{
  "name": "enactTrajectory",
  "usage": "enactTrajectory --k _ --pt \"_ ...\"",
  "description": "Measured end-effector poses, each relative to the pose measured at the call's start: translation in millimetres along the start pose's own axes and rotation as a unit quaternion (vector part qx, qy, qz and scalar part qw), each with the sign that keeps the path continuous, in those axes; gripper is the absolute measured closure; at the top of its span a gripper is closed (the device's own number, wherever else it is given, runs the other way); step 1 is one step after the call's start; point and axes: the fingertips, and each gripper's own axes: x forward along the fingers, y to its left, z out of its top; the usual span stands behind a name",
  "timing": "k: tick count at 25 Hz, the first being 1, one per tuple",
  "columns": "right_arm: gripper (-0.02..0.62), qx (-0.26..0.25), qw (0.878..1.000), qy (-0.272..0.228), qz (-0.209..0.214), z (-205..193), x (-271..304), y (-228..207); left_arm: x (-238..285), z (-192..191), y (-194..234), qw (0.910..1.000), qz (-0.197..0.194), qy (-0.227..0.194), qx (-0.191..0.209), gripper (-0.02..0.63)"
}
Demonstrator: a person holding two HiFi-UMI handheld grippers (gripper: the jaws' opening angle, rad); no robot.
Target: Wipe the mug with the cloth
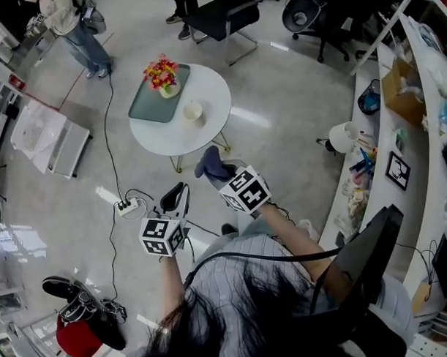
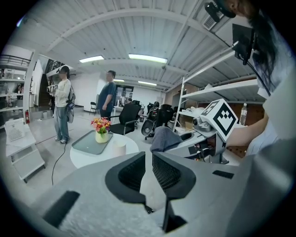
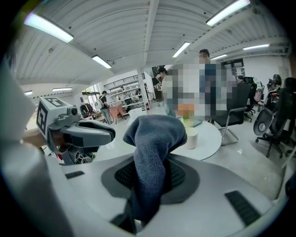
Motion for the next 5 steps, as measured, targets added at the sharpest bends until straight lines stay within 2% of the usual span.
enactTrajectory --k 5 --pt "0.494 -0.006 1.000 0.003 -0.006 -4 -23 0 -1 4 -26 0.9999 -0.012 -0.006 -0.007 0.548"
